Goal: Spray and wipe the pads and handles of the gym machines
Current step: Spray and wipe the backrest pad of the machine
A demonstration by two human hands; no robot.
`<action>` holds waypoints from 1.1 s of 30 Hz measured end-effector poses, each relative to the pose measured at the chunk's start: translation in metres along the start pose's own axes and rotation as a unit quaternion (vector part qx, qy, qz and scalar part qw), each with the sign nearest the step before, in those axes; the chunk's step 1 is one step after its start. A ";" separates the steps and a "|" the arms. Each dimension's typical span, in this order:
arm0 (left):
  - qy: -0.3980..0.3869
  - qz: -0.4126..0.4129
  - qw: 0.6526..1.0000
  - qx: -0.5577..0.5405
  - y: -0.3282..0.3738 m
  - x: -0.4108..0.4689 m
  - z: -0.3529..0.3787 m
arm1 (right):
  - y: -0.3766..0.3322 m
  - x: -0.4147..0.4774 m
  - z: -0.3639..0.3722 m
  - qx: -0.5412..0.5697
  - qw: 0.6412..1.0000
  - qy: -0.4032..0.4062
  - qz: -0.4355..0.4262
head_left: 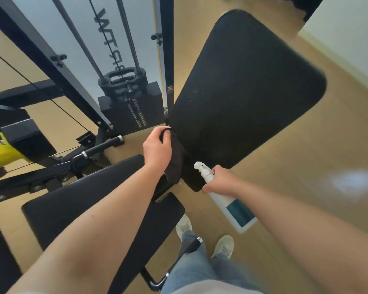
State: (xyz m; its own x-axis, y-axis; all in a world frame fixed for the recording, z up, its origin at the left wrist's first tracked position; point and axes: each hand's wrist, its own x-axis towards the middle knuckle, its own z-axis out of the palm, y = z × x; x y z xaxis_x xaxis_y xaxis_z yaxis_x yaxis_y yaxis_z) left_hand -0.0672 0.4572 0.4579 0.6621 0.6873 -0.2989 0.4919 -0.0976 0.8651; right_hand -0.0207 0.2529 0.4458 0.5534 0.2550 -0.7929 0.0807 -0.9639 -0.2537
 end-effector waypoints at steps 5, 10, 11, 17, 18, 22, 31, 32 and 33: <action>-0.018 0.031 0.999 0.000 0.010 -0.004 0.016 | 0.026 -0.013 0.000 -0.014 1.000 0.016 -0.018; -0.095 0.081 0.990 0.067 0.020 -0.011 0.027 | 0.047 -0.025 -0.007 0.045 0.998 0.033 -0.023; -0.110 0.099 0.986 0.082 0.022 -0.014 0.030 | 0.050 -0.028 -0.009 0.054 0.998 0.033 -0.025; -0.116 0.140 0.978 0.102 0.031 -0.039 0.042 | 0.067 -0.047 -0.019 0.015 0.997 0.022 -0.067; -0.106 0.131 0.981 0.096 0.032 -0.045 0.043 | 0.070 -0.052 -0.020 0.022 0.997 0.020 -0.070; -0.056 0.121 0.987 0.093 0.040 -0.066 0.042 | 0.082 -0.071 -0.025 0.035 0.995 0.029 -0.090; 0.002 0.139 0.990 0.008 0.055 -0.114 0.047 | 0.110 -0.107 -0.032 0.100 0.986 0.036 -0.132; 0.010 0.151 0.988 0.001 0.057 -0.119 0.048 | 0.114 -0.110 -0.034 0.120 0.983 0.047 -0.134; 0.014 0.163 0.987 -0.006 0.060 -0.124 0.050 | 0.117 -0.113 -0.037 0.140 0.979 0.056 -0.138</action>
State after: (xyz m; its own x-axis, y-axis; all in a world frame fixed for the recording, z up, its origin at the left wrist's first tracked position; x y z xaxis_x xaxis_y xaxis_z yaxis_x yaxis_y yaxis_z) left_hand -0.0914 0.3306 0.5270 0.7678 0.6406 0.0063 0.2490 -0.3074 0.9184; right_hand -0.0435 0.1087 0.5258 0.6314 0.4772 -0.6112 0.0178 -0.7969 -0.6038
